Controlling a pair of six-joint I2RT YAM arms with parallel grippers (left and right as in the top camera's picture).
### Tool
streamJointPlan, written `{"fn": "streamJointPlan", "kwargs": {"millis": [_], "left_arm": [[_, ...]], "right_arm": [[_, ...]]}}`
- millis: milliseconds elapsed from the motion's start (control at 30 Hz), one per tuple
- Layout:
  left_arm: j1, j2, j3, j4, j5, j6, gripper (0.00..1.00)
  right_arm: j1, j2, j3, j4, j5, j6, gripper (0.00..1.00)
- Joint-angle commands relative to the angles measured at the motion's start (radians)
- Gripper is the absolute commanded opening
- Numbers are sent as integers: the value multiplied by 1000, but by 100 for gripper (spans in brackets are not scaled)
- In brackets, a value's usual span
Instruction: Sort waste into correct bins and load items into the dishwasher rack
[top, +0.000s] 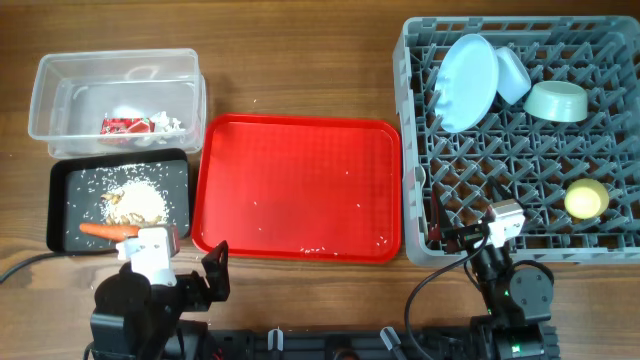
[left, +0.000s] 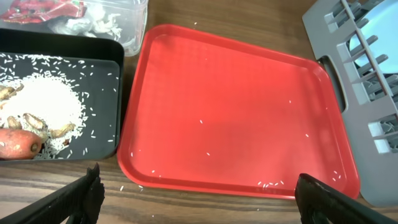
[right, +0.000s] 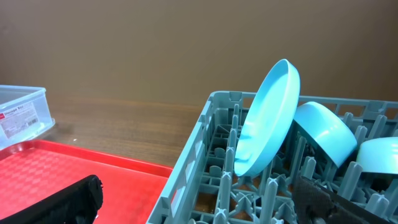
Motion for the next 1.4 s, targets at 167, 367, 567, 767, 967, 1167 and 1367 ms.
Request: {"fn": "streamJointPlan", "kwargs": {"millis": [167,367,567,767,967,1167,1367], "left_arm": [[167,-246,-502,678,92,-2,100],[166,-246,-702,1031,35,5,100],[166,-246,-702,1034,39,2,100],[166,-245,-702,1034,39,2,100],[166,-244,-702,1034,39,2,100],[166,-244,-702,1034,39,2,100],[166,-244,-702,1034,39,2,100]], "right_arm": [[4,-10,-1,3,-16,-13,100],[4,-10,-1,3,-16,-13,100],[4,-10,-1,3,-16,-12,100],[4,-10,-1,3,-16,-13,100],[4,-10,-1,3,-16,-13,100],[4,-10,-1,3,-16,-13,100],[4,-10,-1,3,-16,-13,100]]}}
